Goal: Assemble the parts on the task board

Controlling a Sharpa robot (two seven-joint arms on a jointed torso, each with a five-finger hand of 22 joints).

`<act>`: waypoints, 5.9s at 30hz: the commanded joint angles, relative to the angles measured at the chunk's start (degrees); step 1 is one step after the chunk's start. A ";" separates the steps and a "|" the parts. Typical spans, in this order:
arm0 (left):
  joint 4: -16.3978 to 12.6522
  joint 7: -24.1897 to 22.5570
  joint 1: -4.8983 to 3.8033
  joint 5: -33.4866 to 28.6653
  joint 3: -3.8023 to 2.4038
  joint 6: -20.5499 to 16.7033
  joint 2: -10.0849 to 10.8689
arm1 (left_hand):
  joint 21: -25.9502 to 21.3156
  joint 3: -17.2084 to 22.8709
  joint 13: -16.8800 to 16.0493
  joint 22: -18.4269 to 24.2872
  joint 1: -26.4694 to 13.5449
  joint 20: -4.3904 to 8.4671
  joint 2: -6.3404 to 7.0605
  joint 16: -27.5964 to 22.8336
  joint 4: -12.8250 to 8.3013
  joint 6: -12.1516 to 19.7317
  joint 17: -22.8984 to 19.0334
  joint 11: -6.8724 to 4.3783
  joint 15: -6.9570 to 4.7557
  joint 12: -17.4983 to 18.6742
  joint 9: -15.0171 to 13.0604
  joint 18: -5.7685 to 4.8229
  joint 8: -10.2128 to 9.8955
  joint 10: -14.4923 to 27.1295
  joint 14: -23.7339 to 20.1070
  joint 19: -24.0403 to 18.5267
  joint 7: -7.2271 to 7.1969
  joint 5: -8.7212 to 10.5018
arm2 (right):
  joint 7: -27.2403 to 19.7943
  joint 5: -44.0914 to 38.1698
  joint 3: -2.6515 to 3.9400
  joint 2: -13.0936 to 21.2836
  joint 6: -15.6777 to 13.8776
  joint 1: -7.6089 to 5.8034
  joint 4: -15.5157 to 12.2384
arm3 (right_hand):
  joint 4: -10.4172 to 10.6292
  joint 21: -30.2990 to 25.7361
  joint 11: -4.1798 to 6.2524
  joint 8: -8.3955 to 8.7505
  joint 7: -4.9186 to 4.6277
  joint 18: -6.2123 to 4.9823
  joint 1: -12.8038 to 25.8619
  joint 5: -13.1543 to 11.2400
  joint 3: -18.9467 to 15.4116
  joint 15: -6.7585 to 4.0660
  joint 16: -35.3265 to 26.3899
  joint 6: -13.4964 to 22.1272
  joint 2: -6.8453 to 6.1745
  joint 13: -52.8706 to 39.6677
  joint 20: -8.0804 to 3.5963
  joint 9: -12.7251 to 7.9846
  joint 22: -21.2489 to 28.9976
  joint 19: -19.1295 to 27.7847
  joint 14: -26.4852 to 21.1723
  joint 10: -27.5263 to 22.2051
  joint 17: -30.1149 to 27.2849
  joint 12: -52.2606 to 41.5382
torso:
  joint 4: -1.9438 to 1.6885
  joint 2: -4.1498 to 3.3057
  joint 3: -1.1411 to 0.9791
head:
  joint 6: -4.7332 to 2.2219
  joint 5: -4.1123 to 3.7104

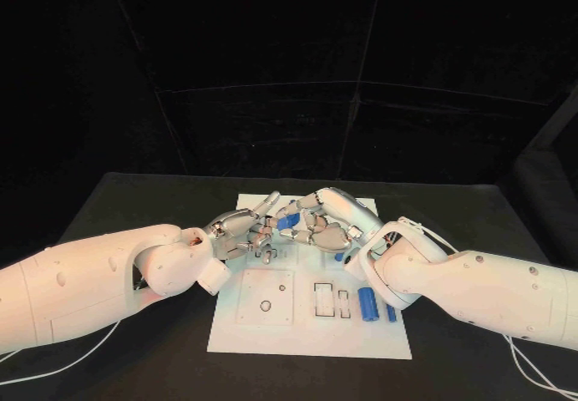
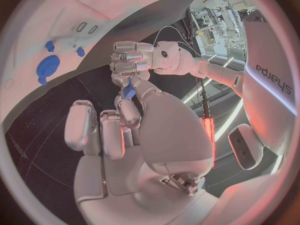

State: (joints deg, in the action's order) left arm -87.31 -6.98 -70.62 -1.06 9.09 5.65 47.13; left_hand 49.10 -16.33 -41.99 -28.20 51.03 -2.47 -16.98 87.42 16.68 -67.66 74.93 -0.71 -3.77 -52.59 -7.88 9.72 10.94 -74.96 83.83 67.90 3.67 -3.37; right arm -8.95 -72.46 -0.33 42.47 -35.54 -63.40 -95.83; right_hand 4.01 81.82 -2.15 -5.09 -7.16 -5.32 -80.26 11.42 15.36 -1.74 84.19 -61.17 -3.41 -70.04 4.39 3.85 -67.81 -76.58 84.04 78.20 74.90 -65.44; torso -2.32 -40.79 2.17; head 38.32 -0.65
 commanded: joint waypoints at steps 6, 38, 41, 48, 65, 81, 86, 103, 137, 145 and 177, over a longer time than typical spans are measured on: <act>0.19 -0.60 -0.17 1.55 -0.14 1.02 -0.03 | 0.57 0.52 0.27 -0.29 0.48 0.20 0.32 0.08 -0.01 0.17 7.75 0.14 -0.34 0.08 -0.28 0.72 0.13 -0.02 4.74 -0.50 0.12 0.21 | 1.00 -0.12 -0.05 0.06 0.19 0.00 -0.22 | -0.12 0.19 0.04 -0.31 -0.03 0.85 -0.04 -0.18 0.32 -0.21 0.20 -0.26 -0.24 0.03 0.05 0.05 -0.05 -0.31 3.98 0.38 5.01 -0.05 | -0.04 -0.02 -0.03 | 0.08 0.00; 1.96 -19.28 -1.28 -3.89 -0.17 -14.48 5.84 | -6.92 -1.11 12.31 3.57 9.64 -4.81 3.48 -23.96 -2.04 12.22 -36.16 6.18 5.25 14.16 -0.08 0.29 -2.41 19.11 -14.65 -12.40 6.15 0.13 | 20.79 -10.20 -0.16 -7.48 9.15 0.02 8.62 | -0.34 0.14 0.13 -0.26 0.10 0.80 0.35 -1.56 1.01 -0.24 0.01 -0.82 0.21 0.37 0.05 0.10 0.12 -0.15 3.89 0.27 4.73 0.49 | -0.03 -0.03 0.17 | 0.97 -0.10; 1.00 -23.28 -1.29 -5.74 -0.17 -16.25 5.85 | -8.64 -0.33 13.69 4.76 11.98 -5.54 3.31 -28.19 -3.31 12.85 -41.96 6.69 5.72 15.15 -0.11 0.46 -1.62 20.64 -17.89 -13.47 6.50 -0.05 | 22.93 -11.69 -0.18 -8.91 9.73 0.14 9.82 | -0.39 0.13 0.15 -0.25 0.11 0.79 0.31 -1.59 1.10 -0.25 0.00 -0.83 0.27 0.45 0.05 0.10 0.14 -0.14 3.89 0.22 4.71 0.60 | -0.13 -0.01 0.11 | 1.08 -0.06; -1.45 -29.84 -1.30 -7.37 -0.17 -19.16 6.03 | -12.27 0.35 17.12 7.38 15.04 -6.71 3.82 -32.34 -5.35 13.81 -44.95 7.54 6.72 17.50 -0.04 0.61 0.14 23.82 -20.61 -15.11 7.17 -0.09 | 27.56 -15.59 -0.23 -11.12 11.85 0.33 11.36 | -0.42 0.10 0.15 -0.22 0.11 0.78 0.29 -1.60 1.13 -0.26 -0.11 -0.81 0.27 0.60 0.04 0.10 0.22 -0.09 3.85 0.13 4.52 0.79 | -0.05 -0.02 0.09 | 1.58 0.05; -2.89 -32.14 -1.30 -8.27 -0.18 -20.72 5.75 | -16.62 0.80 22.33 10.70 16.27 -8.06 3.66 -37.09 -6.47 15.37 -48.93 8.60 7.85 20.51 0.96 0.74 1.69 25.37 -23.00 -16.36 8.03 -0.08 | 31.76 -19.60 -0.36 -12.78 18.72 0.56 11.26 | -0.50 0.04 0.11 -0.11 0.05 0.75 0.46 -1.74 1.13 -0.25 -0.27 -0.71 0.04 0.79 0.04 0.07 0.36 0.01 3.78 -0.03 4.28 1.08 | 0.01 0.00 -0.04 | 2.06 0.15; -2.85 -30.88 -1.30 -8.29 -0.18 -20.53 5.09 | -16.86 0.82 22.72 10.93 16.30 -8.10 3.65 -37.27 -6.53 15.50 -49.18 8.64 7.88 20.64 1.06 0.76 1.82 25.44 -22.97 -16.28 8.07 -0.07 | 33.59 -20.44 -0.43 -13.32 21.24 0.79 11.04 | -0.51 -0.11 0.06 0.02 -0.01 0.69 0.82 -1.91 1.03 -0.22 -0.52 -0.62 -0.34 1.17 0.06 0.05 0.69 0.23 3.69 -0.30 3.91 1.62 | -0.03 0.00 -0.01 | 2.24 0.15; -2.76 -30.64 -1.30 -8.29 -0.18 -20.41 4.85 | -16.86 0.82 22.72 10.93 16.30 -8.10 3.65 -37.27 -6.53 15.50 -49.18 8.64 7.88 20.64 1.06 0.76 1.82 25.44 -22.97 -16.28 8.07 -0.07 | 33.92 -20.46 -0.44 -13.49 21.30 0.83 11.15 | -0.49 -0.14 0.04 0.05 -0.03 0.67 0.91 -1.92 1.01 -0.21 -0.54 -0.60 -0.38 1.24 0.06 0.04 0.76 0.28 3.68 -0.34 3.88 1.72 | -0.01 0.00 -0.06 | 2.35 0.26; -2.40 -29.89 -1.31 -8.29 -0.18 -20.24 4.35 | -17.01 0.89 23.01 11.09 16.42 -8.12 3.61 -37.35 -6.65 15.65 -49.35 8.67 7.90 20.72 1.15 0.77 1.91 25.49 -22.89 -16.16 8.11 -0.09 | 35.06 -20.45 -0.46 -13.71 22.00 0.87 11.49 | -0.35 -0.78 -0.23 0.87 -0.39 0.41 2.13 -1.73 0.72 0.00 -1.21 0.54 -1.62 2.85 0.22 -0.09 2.15 1.16 3.44 -1.52 2.94 3.97 | 0.03 0.00 -0.04 | 2.51 0.21; -1.60 -28.92 -1.31 -7.99 -0.18 -19.62 3.98 | -17.56 1.86 24.87 11.96 18.04 -8.01 3.13 -37.25 -8.18 16.24 -50.23 8.64 7.77 20.88 1.66 0.84 2.74 25.41 -21.58 -14.72 8.11 -0.08 | 30.07 -19.14 -0.45 -10.62 6.98 0.99 7.48 | 7.36 -2.72 -1.80 1.01 -1.92 -0.14 2.66 0.89 -14.88 1.32 -2.70 9.02 -4.42 8.48 1.49 0.07 5.33 2.59 3.16 -5.71 1.63 9.92 | -0.08 0.02 -0.11 | 2.84 0.55; -0.87 -24.78 -1.31 -3.05 -0.17 -20.54 4.64 | -14.44 2.39 26.50 11.13 19.20 -6.37 3.83 -31.26 -10.25 16.47 -48.39 7.46 6.21 19.64 2.44 0.91 3.78 21.99 -14.89 -8.69 7.24 -0.08 | 13.29 -10.73 0.14 -3.88 -0.65 0.03 1.32 | 8.49 -3.17 -2.29 1.64 -2.54 -0.26 -0.36 1.32 -15.93 1.69 -3.10 12.40 -3.03 7.04 1.76 -0.22 6.10 3.11 2.99 -5.20 1.26 7.79 | 0.35 0.20 0.00 | 2.35 0.49; 10.94 36.98 -9.53 47.10 -0.17 6.29 -9.41 | -4.32 3.88 0.82 6.18 13.88 -1.46 5.93 -4.52 -5.61 15.95 -4.46 2.13 1.36 -13.55 -3.65 0.76 19.27 10.23 1.91 -1.01 2.07 -0.15 | 15.90 8.25 2.39 10.34 11.30 -7.60 1.10 | 9.00 -16.86 -1.00 -0.17 -1.32 -3.65 -4.52 5.14 -13.55 0.53 -25.41 7.16 0.20 30.35 0.76 0.09 27.36 12.84 -1.43 -11.55 -22.01 32.03 | 0.99 2.93 -1.01 | 2.99 1.96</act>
State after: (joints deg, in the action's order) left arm -76.74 25.81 -79.99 40.28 8.97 10.80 38.02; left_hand 44.49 -12.73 -40.87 -21.97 64.45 -3.91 -11.22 82.72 10.94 -52.08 70.18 1.54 -2.44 -65.92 -11.45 9.71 30.05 -64.34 83.95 66.68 5.73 -3.37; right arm 5.41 -64.90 2.03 52.90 -26.05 -70.88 -94.68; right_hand 12.69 65.32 -3.17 -5.31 -8.51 -8.05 -84.68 16.74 1.84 -1.04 59.01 -53.53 -2.63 -39.76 5.42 3.97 -40.53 -63.87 82.29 66.14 52.97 -33.64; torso -1.43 -38.10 1.35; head 41.18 1.16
